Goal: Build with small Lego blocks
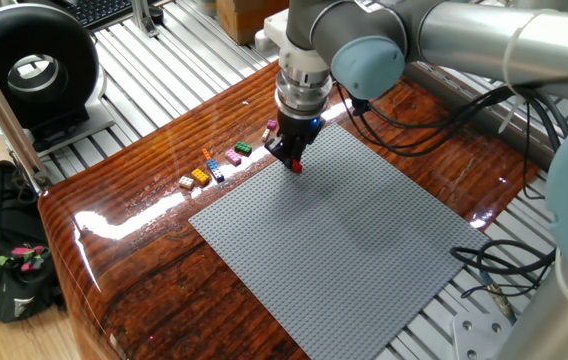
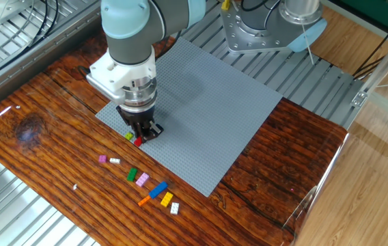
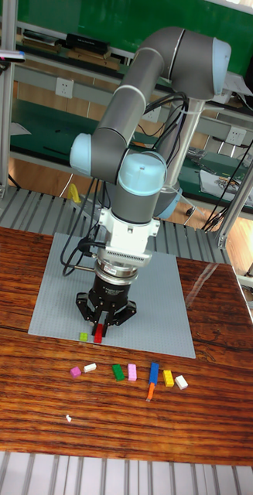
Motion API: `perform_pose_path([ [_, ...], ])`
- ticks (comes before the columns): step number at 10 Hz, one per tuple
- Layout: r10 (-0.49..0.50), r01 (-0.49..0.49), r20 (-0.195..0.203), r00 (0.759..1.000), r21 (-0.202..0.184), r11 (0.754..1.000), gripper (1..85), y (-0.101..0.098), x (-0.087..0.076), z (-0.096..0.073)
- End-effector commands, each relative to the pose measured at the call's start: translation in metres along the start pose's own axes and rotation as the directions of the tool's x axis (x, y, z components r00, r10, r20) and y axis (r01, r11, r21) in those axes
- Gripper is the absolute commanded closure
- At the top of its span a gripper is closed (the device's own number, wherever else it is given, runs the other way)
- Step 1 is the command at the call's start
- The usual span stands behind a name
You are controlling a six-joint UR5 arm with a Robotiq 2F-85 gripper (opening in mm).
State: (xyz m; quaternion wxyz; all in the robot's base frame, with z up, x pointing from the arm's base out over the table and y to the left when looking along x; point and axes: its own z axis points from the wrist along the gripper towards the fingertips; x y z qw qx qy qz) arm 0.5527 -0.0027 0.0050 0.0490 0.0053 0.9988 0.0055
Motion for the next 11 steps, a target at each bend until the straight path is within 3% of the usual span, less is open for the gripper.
perform_pose_path([
  [1, 0.011, -0.011, 0.004, 1.0, -0.01, 1.0, 84.7, 0.0014, -0.0008, 0.0005],
  [8, -0.018, 0.017, -0.017, 1.0, -0.036, 0.999, 84.7, -0.0009, 0.0014, -0.0027],
  [9, -0.047, 0.045, -0.029, 0.998, -0.063, 0.997, 78.0, 0.0, 0.0018, -0.0032],
  [10, -0.105, 0.101, -0.028, 0.994, -0.1, 0.99, 51.7, -0.0002, 0.0008, -0.0013],
  [11, -0.12, 0.116, -0.03, 0.992, -0.103, 0.988, 40.7, -0.0034, 0.0007, 0.0003],
])
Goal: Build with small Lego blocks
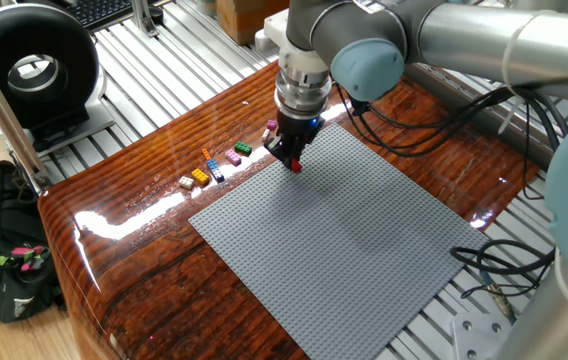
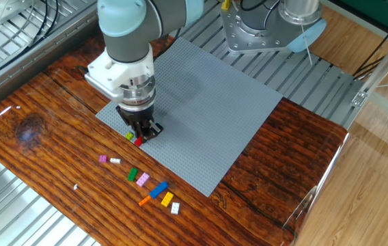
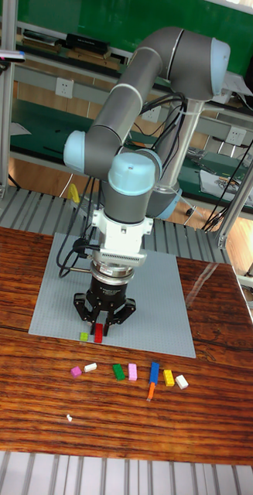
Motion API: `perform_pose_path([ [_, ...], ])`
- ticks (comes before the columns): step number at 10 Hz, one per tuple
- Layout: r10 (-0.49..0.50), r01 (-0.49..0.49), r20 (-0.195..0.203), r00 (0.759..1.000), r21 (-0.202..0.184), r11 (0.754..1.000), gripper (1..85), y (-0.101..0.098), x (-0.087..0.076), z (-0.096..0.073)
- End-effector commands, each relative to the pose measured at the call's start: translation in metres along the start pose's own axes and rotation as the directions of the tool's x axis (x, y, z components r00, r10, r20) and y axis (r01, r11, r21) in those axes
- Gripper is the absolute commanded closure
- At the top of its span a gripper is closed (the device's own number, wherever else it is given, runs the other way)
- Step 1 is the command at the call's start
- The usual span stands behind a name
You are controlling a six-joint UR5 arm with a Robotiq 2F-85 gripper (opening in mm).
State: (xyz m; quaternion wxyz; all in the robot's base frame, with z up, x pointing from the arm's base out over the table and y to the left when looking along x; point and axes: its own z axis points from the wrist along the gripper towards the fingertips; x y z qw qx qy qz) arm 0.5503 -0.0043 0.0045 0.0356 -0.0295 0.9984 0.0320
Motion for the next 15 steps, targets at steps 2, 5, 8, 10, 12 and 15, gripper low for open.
perform_pose_path([
  [2, -0.047, 0.047, -0.009, 0.999, -0.029, 0.998, 33.0, -0.002, -0.001, 0.0],
  [5, 0.027, -0.026, -0.016, 1.0, 0.052, 0.998, 48.0, 0.015, 0.002, -0.018],
  [8, 0.047, -0.047, -0.025, 0.999, 0.019, 0.999, 53.7, 0.026, 0.007, -0.032],
  [10, 0.071, -0.071, -0.011, 0.997, 0.045, 0.996, 69.3, 0.019, 0.002, -0.028],
  [12, 0.111, -0.112, 0.012, 0.994, 0.083, 0.99, 84.7, 0.008, -0.004, -0.022],
  [15, 0.11, -0.111, 0.022, 0.994, 0.067, 0.992, 84.7, 0.004, -0.005, -0.013],
])
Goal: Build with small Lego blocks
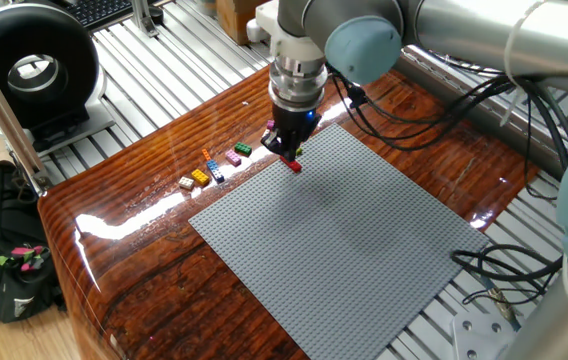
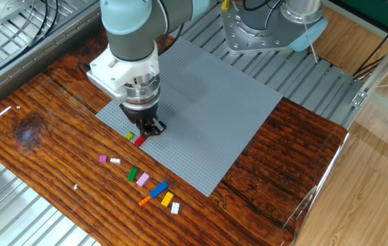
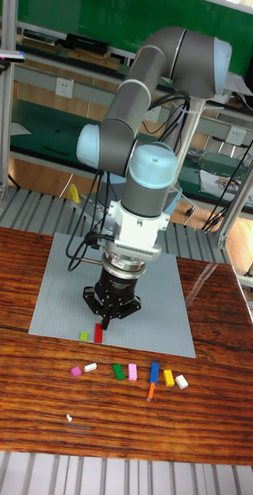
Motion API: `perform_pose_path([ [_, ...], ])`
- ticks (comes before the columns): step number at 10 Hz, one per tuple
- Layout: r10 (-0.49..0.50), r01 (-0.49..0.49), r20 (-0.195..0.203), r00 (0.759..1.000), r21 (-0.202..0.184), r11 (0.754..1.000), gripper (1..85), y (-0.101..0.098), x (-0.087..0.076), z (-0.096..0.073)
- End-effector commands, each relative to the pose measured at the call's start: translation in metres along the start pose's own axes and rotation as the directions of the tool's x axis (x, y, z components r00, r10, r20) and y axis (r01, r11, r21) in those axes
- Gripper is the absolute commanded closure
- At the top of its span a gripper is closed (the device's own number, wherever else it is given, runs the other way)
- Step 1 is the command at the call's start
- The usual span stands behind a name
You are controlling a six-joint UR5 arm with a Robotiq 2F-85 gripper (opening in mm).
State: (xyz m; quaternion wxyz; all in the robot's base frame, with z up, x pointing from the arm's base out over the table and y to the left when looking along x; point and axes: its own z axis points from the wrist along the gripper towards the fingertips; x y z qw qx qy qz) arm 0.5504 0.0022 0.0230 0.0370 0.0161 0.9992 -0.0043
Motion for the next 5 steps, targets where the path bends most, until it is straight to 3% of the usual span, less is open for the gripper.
perform_pose_path([
  [1, 0.023, -0.023, 0.013, 1.0, -0.005, 1.0, 84.7, -0.0035, -0.0034, 0.0058],
  [5, 0.017, -0.017, 0.012, 1.0, -0.008, 1.0, 84.7, -0.0027, -0.0045, 0.0115],
])
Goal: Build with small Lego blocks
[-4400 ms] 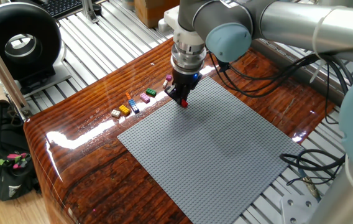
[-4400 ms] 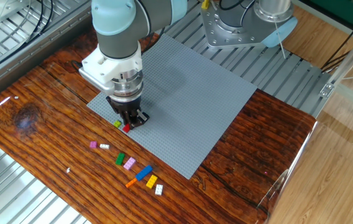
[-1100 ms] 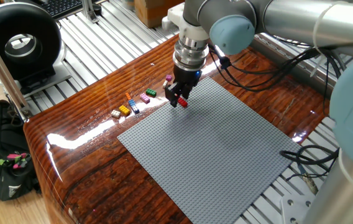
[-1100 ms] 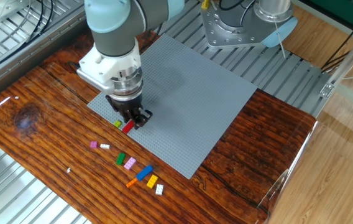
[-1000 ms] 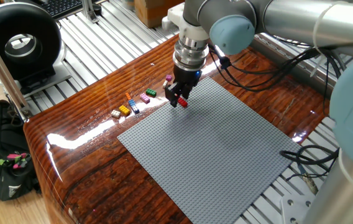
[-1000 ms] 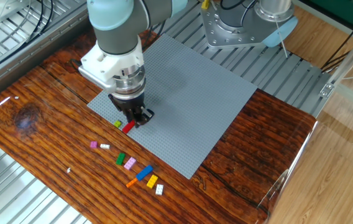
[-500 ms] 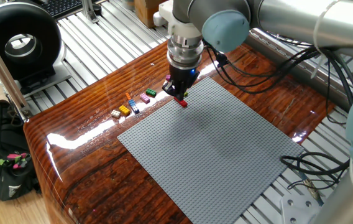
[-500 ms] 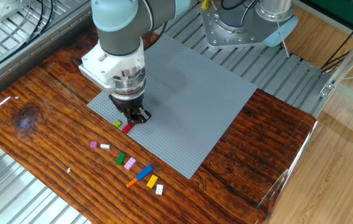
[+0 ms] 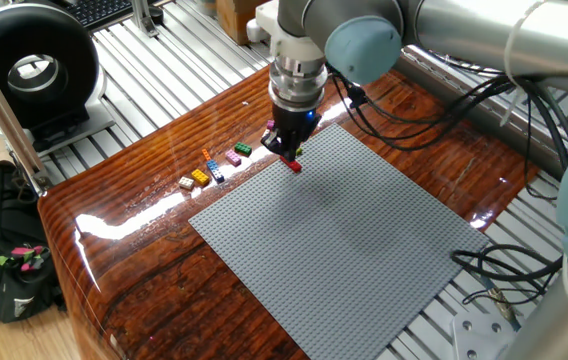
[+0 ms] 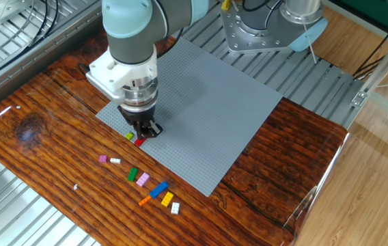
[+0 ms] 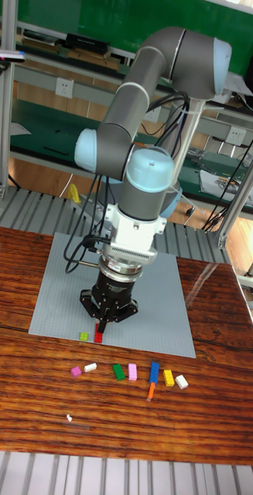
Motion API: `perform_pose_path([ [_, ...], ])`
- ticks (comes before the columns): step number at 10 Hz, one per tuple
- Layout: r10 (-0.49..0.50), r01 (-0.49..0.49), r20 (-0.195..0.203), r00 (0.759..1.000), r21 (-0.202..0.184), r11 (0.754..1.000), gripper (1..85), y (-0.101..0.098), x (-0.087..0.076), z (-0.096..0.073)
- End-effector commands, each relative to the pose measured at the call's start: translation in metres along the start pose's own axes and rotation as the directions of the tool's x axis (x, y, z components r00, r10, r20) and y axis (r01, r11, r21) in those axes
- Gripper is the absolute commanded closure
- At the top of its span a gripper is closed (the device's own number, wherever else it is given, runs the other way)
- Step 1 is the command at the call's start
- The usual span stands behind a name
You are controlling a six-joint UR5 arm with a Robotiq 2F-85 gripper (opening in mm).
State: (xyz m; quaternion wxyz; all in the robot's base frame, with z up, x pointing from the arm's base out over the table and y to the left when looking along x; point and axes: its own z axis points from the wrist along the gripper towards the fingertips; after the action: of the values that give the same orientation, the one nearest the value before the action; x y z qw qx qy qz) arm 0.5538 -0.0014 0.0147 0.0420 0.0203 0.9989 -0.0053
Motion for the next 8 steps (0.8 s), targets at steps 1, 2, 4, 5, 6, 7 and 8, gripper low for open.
perform_pose_path([
  [1, 0.005, -0.005, -0.003, 1.0, -0.013, 1.0, 84.7, 0.001, 0.0, 0.004],
  [2, 0.004, -0.004, -0.005, 1.0, -0.021, 1.0, 84.7, 0.003, 0.0, 0.005],
  [4, 0.001, -0.001, 0.004, 1.0, -0.023, 1.0, 84.7, 0.003, -0.003, 0.011],
  [5, 0.003, -0.003, 0.006, 1.0, -0.015, 1.0, 84.7, 0.001, -0.004, 0.011],
  [6, 0.003, -0.003, 0.0, 1.0, -0.01, 1.0, 84.7, -0.001, -0.002, 0.006],
  [7, -0.001, 0.001, -0.007, 1.0, -0.007, 1.0, 84.7, -0.004, 0.0, -0.002],
  [8, -0.003, 0.003, -0.017, 1.0, -0.01, 1.0, 84.7, -0.006, 0.002, -0.009],
])
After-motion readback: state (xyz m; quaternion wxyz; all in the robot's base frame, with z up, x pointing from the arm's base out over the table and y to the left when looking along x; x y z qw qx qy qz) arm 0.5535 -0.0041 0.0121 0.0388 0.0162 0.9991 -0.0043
